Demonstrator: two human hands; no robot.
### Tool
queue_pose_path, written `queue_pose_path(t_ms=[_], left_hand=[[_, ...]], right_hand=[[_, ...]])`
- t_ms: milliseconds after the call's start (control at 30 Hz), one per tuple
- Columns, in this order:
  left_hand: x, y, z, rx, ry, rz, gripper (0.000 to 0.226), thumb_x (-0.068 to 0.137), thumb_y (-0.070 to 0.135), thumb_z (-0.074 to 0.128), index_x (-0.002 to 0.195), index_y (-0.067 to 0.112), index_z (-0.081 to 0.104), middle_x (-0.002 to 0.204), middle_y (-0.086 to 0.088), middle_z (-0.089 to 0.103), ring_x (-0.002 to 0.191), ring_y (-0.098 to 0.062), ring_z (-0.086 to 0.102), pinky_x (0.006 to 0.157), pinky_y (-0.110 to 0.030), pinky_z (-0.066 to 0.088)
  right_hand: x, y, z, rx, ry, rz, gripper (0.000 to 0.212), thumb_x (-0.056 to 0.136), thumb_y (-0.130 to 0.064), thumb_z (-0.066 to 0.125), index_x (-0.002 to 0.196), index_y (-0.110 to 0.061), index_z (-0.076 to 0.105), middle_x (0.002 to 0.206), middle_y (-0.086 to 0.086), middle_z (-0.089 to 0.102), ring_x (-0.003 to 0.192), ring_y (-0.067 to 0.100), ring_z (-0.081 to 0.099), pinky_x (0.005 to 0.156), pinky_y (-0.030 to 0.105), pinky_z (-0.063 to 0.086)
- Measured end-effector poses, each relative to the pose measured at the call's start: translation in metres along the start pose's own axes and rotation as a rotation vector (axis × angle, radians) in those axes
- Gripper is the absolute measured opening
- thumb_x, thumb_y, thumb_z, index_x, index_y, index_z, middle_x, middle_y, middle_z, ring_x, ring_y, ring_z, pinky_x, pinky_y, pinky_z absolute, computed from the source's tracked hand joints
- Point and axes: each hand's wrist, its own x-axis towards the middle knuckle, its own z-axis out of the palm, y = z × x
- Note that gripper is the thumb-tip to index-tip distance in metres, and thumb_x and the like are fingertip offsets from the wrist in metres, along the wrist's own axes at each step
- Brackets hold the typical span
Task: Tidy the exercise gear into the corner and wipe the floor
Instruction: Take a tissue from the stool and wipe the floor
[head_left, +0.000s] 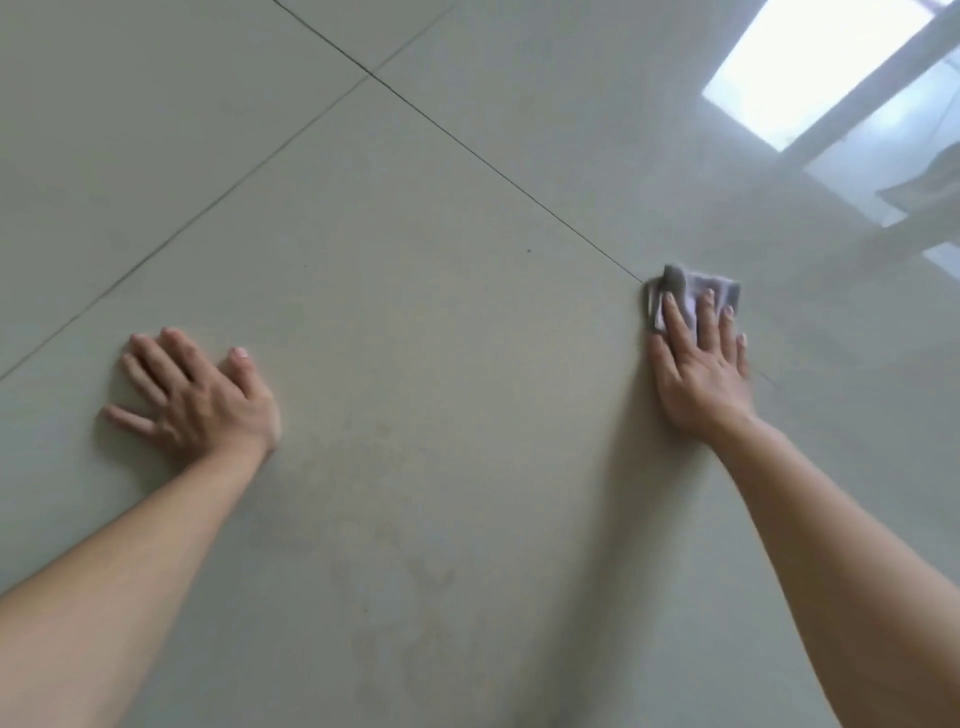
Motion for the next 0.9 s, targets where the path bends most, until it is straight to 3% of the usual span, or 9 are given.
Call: queue_pose_path(t_ms=[167,300,333,433,500,633,733,900], left_hand=[[0.002,0.003,-0.002,0.053,-0.032,0.020,0.062,0.100,0.040,0.025,0.156,0.014,0.019,0.163,-0.021,0.006,0.151,-0.033,0.001,0.113,-0.070,-0.002],[-0.023,0.047,-0.015,0.093,-0.038,0.012,0.067,0.100,0.030,0.040,0.156,0.004,0.012,0.163,-0.021,-0.002,0.151,-0.035,-0.006,0.116,-0.066,-0.002],[-0.042,0.068,-0.016,0.044,-0.067,0.050,0.070,0.100,0.032,0.043,0.156,0.004,0.011,0.164,-0.020,-0.005,0.151,-0.035,-0.007,0.115,-0.064,-0.003],[-0.126,0.138,-0.004,-0.018,-0.174,0.435,0.074,0.099,0.046,0.040,0.158,0.015,0.007,0.164,-0.015,-0.011,0.151,-0.031,-0.011,0.114,-0.062,-0.008],[-0.164,0.187,0.004,-0.045,-0.246,0.523,0.073,0.099,0.050,0.035,0.158,0.024,0.002,0.164,-0.011,-0.016,0.151,-0.029,-0.014,0.114,-0.063,-0.010],[-0.159,0.253,0.035,-0.025,-0.350,0.373,0.073,0.098,0.059,0.022,0.159,0.024,0.000,0.165,-0.010,-0.014,0.151,-0.025,-0.015,0.113,-0.068,-0.007],[-0.158,0.252,0.051,0.071,-0.215,0.351,0.083,0.091,0.069,0.019,0.158,0.020,0.013,0.165,-0.014,0.001,0.152,-0.026,-0.003,0.112,-0.071,-0.004],[-0.164,0.253,0.049,0.118,-0.181,0.337,0.083,0.089,0.067,0.025,0.156,0.019,0.021,0.164,-0.015,0.010,0.152,-0.028,0.005,0.112,-0.071,0.003]], right_hand=[[-0.095,0.012,0.049,0.015,0.008,0.008,0.058,0.106,-0.050,0.019,0.158,-0.041,-0.008,0.165,-0.001,-0.025,0.152,0.021,-0.024,0.123,0.038,-0.015],[-0.101,0.009,0.054,0.047,-0.018,0.000,0.058,0.106,-0.052,0.016,0.158,-0.040,-0.007,0.164,0.001,-0.029,0.151,0.023,-0.027,0.122,0.041,-0.017],[-0.099,0.009,0.053,0.052,-0.017,-0.010,0.058,0.106,-0.052,0.015,0.158,-0.041,-0.007,0.164,0.001,-0.029,0.151,0.023,-0.028,0.122,0.041,-0.017],[-0.098,0.015,0.053,0.047,-0.018,-0.059,0.057,0.105,-0.053,0.014,0.158,-0.043,-0.008,0.163,0.000,-0.031,0.150,0.022,-0.030,0.122,0.041,-0.019],[-0.093,0.023,0.048,0.034,-0.047,-0.126,0.057,0.105,-0.055,0.014,0.157,-0.045,-0.008,0.163,-0.001,-0.031,0.150,0.021,-0.031,0.121,0.040,-0.019],[-0.030,0.061,0.016,-0.031,-0.078,-0.224,0.057,0.104,-0.057,0.017,0.156,-0.048,-0.005,0.165,-0.004,-0.025,0.152,0.019,-0.026,0.122,0.039,-0.017],[0.028,0.088,-0.012,-0.053,-0.057,-0.176,0.057,0.105,-0.056,0.018,0.157,-0.047,-0.004,0.166,-0.002,-0.022,0.152,0.022,-0.023,0.122,0.040,-0.016],[0.112,0.110,-0.062,-0.059,-0.108,-0.161,0.059,0.104,-0.057,0.019,0.158,-0.045,-0.004,0.166,-0.001,-0.025,0.151,0.024,-0.026,0.122,0.042,-0.018]])
